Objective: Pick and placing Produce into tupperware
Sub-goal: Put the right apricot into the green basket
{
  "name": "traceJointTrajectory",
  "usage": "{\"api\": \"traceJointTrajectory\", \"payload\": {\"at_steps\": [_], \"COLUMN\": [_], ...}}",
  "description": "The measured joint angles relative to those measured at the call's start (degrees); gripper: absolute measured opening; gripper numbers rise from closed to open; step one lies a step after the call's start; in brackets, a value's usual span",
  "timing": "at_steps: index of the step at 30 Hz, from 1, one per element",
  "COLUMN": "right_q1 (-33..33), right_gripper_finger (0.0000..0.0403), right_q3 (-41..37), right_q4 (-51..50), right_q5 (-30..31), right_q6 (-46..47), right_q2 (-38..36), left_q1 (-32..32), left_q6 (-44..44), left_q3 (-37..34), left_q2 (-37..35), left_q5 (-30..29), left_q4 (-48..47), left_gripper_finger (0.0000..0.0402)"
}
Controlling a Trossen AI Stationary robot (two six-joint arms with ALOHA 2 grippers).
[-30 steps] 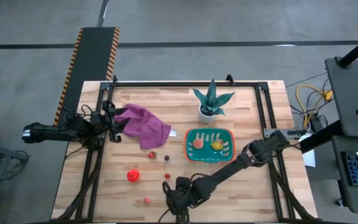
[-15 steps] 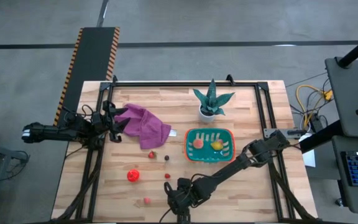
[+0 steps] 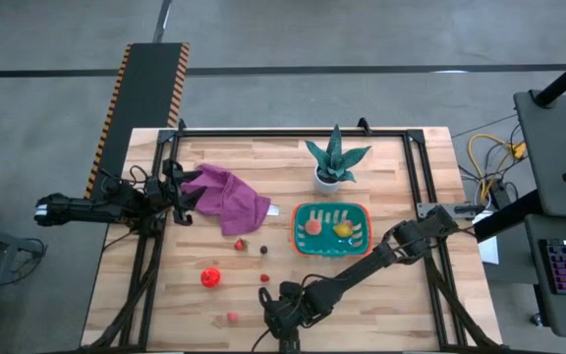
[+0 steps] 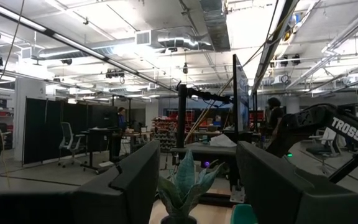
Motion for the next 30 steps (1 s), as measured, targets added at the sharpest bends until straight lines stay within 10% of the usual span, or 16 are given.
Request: {"api": "traceJointTrajectory", "payload": {"at_steps": [19, 30], "right_q1": [-0.04, -0.03], "right_gripper_finger": [0.0050, 0.0033], "right_q3": [-0.02, 2.63], "right_q4": [0.04, -7.22], "right_q5": [-3.58, -11.22], "right_q6": [-3.25, -13.24], "right_q2": [0.00, -0.70], "left_q1": [-0.01, 0.00], "left_q6": [0.04, 0.06], "left_q3": [0.00, 0.00], "left_q2": [0.00, 0.00], "left_q5": [-0.01, 0.01], "left_q4": [0.03, -0.10], "left_gripper_finger": [0.0199, 0.0199]}}
